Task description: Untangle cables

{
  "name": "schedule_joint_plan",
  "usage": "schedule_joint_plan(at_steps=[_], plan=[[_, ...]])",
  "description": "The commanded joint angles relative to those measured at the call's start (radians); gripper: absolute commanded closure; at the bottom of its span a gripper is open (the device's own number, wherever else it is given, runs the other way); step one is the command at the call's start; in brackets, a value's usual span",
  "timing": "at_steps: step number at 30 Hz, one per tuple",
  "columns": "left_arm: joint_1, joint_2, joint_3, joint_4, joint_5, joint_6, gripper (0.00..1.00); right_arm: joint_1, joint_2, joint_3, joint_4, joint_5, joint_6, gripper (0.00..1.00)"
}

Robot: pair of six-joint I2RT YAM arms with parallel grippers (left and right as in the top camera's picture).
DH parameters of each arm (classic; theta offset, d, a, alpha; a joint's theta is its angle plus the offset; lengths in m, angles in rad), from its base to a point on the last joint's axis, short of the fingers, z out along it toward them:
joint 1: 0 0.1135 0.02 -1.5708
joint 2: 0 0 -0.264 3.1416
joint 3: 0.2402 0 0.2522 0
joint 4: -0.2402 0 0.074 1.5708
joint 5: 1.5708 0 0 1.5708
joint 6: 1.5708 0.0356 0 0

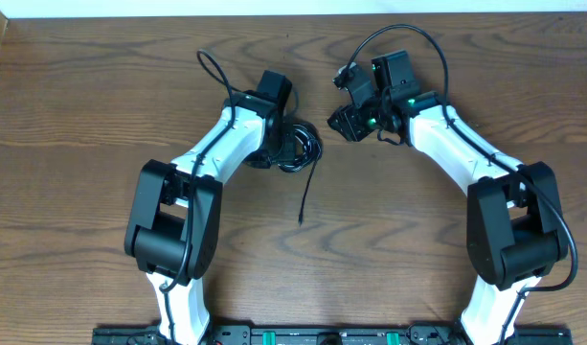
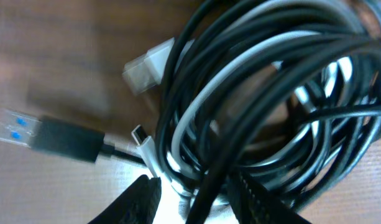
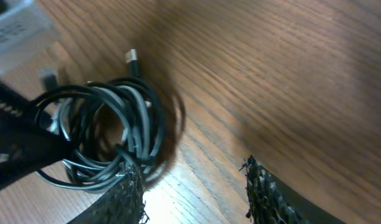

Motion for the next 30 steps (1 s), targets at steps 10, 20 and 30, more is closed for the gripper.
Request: schedule_joint_plan(at_steps=[10, 20, 30], plan=[[-0.002, 0.083, -0.006, 0.249, 0.097, 0.514, 0.60, 0.011, -0.026, 0.013, -0.024, -0.006, 0.206, 0.51], [0.003, 0.082, 0.049, 0.222, 0.399, 0.650, 0.55, 0.014, -0.026, -0.007, -0.049, 0.056, 0.304, 0.52], [0.037, 0.013, 0.055, 0.172, 0.356, 0.446, 0.21, 0.014, -0.019, -0.054, -0.045, 0.142, 0.486, 0.53]])
